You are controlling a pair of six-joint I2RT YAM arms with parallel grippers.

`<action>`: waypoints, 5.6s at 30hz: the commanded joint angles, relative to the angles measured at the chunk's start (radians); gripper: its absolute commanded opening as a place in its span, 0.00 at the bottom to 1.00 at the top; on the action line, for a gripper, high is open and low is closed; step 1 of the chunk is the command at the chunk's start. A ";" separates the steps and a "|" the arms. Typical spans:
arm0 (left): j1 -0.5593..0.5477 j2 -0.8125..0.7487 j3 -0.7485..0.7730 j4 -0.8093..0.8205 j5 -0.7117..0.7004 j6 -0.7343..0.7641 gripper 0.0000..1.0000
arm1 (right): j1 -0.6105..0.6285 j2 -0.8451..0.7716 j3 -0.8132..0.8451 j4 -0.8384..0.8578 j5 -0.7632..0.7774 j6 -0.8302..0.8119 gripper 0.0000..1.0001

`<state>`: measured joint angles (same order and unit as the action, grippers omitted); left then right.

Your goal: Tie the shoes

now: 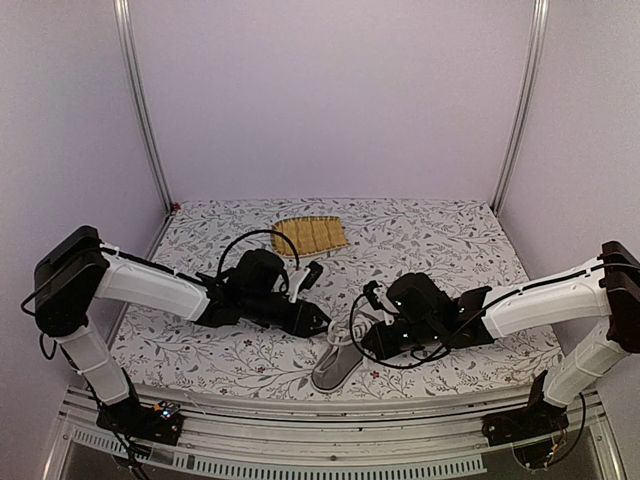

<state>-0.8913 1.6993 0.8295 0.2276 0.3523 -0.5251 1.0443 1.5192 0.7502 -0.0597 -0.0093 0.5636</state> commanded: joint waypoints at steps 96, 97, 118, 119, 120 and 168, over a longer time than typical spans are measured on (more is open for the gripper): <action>-0.023 0.049 -0.124 0.447 0.165 -0.167 0.00 | 0.029 0.159 0.146 0.062 0.002 0.010 0.02; -0.024 0.050 -0.124 0.446 0.168 -0.168 0.00 | 0.029 0.158 0.141 0.074 0.005 0.019 0.02; -0.017 -0.002 -0.121 0.343 0.089 -0.137 0.08 | 0.029 0.156 0.074 0.202 0.034 0.092 0.02; -0.014 -0.010 -0.116 0.326 0.082 -0.125 0.10 | 0.029 0.154 0.071 0.204 0.034 0.093 0.02; -0.010 -0.019 -0.110 0.298 0.075 -0.113 0.13 | 0.029 0.153 0.069 0.204 0.033 0.093 0.02; 0.032 0.138 -0.055 0.313 0.268 -0.162 0.23 | 0.030 0.151 0.068 0.202 0.032 0.094 0.02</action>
<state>-0.8593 1.8114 0.7780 0.4999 0.5880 -0.6785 1.0733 1.6718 0.8291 0.1394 -0.0002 0.6552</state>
